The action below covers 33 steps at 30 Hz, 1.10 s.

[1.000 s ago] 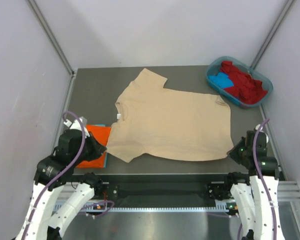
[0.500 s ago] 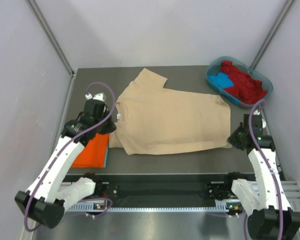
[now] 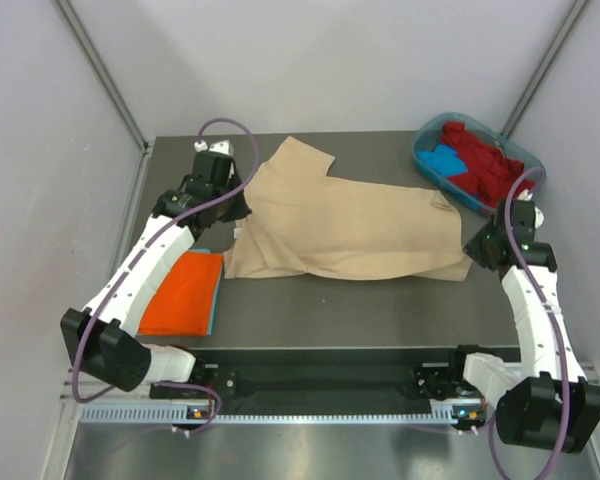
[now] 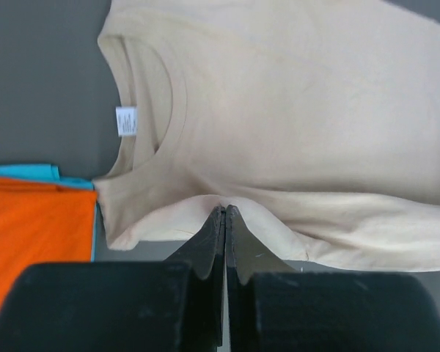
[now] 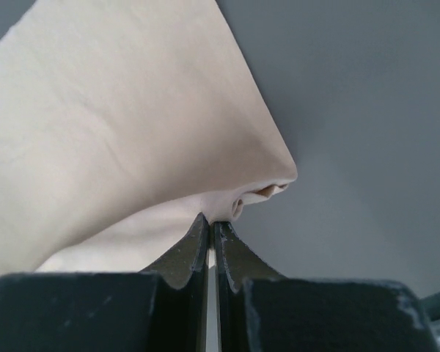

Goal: Fold and stack the t-shirts
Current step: Fold the tshirt

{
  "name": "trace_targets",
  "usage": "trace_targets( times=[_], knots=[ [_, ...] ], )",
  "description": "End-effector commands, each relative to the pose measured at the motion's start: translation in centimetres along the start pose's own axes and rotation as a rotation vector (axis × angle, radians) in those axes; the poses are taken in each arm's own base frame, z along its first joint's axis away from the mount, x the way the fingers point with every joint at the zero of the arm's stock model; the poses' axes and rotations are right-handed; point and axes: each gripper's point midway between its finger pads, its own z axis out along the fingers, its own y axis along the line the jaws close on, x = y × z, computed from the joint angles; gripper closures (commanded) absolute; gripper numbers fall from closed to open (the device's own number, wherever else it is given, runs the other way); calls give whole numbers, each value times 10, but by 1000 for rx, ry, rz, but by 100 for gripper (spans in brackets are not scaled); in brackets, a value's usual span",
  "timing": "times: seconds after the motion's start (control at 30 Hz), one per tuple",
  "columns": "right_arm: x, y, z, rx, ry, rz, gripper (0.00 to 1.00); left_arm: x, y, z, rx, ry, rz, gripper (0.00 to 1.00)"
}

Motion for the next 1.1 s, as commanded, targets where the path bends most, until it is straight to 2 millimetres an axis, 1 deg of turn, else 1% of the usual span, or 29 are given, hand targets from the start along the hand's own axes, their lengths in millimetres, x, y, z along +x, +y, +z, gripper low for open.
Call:
trace_targets(
  times=[0.0,0.03,0.07,0.17,0.2,0.33,0.47,0.53,0.57,0.6,0.63,0.67,0.7,0.73,0.8,0.83,0.87,0.9,0.93,0.97,1.0,1.03,1.07],
  knots=[
    [-28,17,2,-48,-56,12,100,-26,-8,9,6,-70,16,100],
    [-29,17,5,-46,-52,16,100,-25,-7,12,2,-62,17,100],
    [-27,18,7,-48,-45,18,100,-19,-4,18,-12,-37,20,100],
    [-26,17,10,-46,-33,16,100,-11,2,25,-42,-4,23,100],
    [-25,16,10,-41,-31,15,100,-8,6,26,-61,5,24,100],
    [-24,6,9,-15,-26,17,100,-7,17,22,-102,4,31,100],
    [-21,-2,12,7,-8,17,100,-17,23,14,-135,-32,59,100],
    [-20,0,18,-2,0,24,100,-22,21,16,-126,-49,80,100],
    [-20,1,21,-3,8,31,100,-29,17,20,-112,-69,102,100],
    [-23,4,24,-12,2,36,100,-31,16,23,-107,-75,111,100],
    [-21,5,31,-10,16,39,100,-30,16,31,-105,-59,132,100],
    [-22,5,35,-9,18,40,100,-36,13,34,-99,-72,136,100],
    [-23,7,38,-9,18,43,100,-37,14,40,-105,-66,143,100],
    [-20,7,46,-2,42,44,100,-37,14,45,-111,-59,152,100],
    [-24,14,53,-27,49,40,100,-41,18,61,-131,-50,167,100],
    [-20,15,61,-29,78,42,100,-42,19,67,-132,-46,170,100],
    [-23,17,66,-30,73,44,100,-42,21,78,-121,-29,169,100],
    [-23,17,70,-29,78,42,100,-43,20,84,-104,-23,165,100],
    [-18,16,79,-15,103,43,100,-45,17,89,-77,-24,162,100],
    [-21,17,83,-14,104,38,100,-46,17,100,-67,-14,162,100],
    [-21,17,87,-8,111,35,100,-46,14,105,-39,-5,162,100],
    [-17,16,95,2,139,30,100,-44,14,116,-37,5,170,100],
    [-19,18,98,0,141,29,100,-48,11,119,-25,0,177,100]
  ],
)
